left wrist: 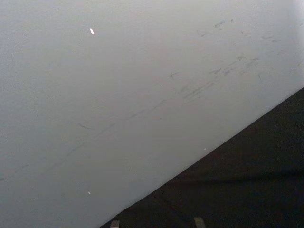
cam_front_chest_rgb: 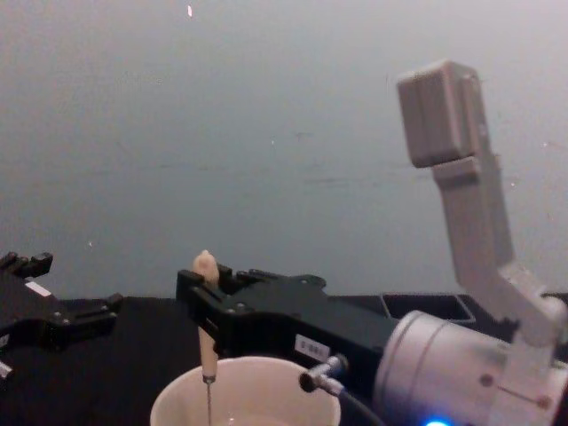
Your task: Pick up the stirring spoon with one hand, stir inside the cup, then place it back in its original position.
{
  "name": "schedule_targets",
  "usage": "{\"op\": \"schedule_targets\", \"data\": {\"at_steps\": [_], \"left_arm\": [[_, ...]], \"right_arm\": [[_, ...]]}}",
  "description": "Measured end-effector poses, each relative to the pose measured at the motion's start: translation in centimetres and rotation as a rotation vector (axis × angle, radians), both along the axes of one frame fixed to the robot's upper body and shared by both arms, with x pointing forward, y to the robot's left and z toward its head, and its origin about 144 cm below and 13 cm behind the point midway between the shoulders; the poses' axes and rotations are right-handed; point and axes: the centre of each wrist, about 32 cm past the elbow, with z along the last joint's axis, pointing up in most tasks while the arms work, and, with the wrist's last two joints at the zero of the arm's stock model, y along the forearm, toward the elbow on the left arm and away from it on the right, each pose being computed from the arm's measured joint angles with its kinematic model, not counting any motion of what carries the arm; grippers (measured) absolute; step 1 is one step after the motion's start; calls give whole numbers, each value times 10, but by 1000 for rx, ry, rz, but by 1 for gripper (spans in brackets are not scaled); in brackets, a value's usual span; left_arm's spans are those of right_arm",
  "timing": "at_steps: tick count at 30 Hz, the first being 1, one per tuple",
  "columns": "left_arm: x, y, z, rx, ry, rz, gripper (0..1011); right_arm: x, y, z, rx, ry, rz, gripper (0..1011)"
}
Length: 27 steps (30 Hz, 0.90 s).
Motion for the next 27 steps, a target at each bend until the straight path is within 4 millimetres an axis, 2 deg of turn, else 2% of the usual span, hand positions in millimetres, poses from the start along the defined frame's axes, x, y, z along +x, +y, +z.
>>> {"op": "schedule_targets", "data": {"at_steps": [11,19,27], "left_arm": [[0,0,0,0,0,0,1001],[0,0,0,0,0,0,1001],[0,0,0,0,0,0,1001]], "right_arm": [[19,11,0,-1,-22,-60,223],[27,0,1,-5,-23,-110,223],[25,-12,1,-4,-10,-126,223]]}}
